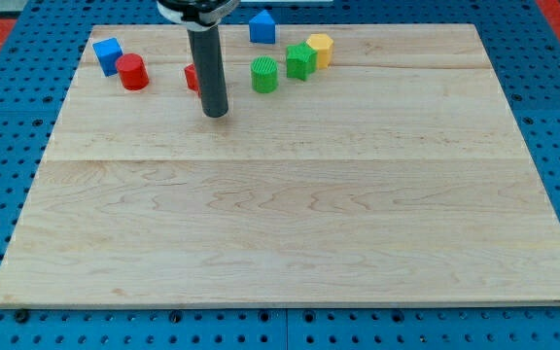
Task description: Push the red circle below the blue triangle
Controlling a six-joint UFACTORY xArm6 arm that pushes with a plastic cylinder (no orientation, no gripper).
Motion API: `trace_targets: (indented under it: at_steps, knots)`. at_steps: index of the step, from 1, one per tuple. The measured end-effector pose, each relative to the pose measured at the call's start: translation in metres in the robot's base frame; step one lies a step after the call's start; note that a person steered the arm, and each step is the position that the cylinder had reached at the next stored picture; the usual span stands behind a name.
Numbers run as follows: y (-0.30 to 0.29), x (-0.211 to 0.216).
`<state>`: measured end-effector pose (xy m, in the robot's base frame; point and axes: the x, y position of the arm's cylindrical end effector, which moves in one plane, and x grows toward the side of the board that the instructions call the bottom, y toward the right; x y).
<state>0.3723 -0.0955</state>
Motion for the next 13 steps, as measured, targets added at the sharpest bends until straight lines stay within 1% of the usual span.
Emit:
trace_targets:
  at_steps: [1, 2, 3, 4, 6, 7, 8, 9, 10, 12, 13]
  knots:
    - [-0.093, -0.006]
    - [-0.125, -0.027]
    - [-0.099, -0.056]
    - [-0.112, -0.067]
    - [-0.12, -0.066]
    - [-0.111, -0.092]
    - [-0.062, -0.098]
    - [-0.047, -0.095]
    - [-0.102, -0.09]
    - [-0.117, -0.13]
    - [-0.04, -0.135]
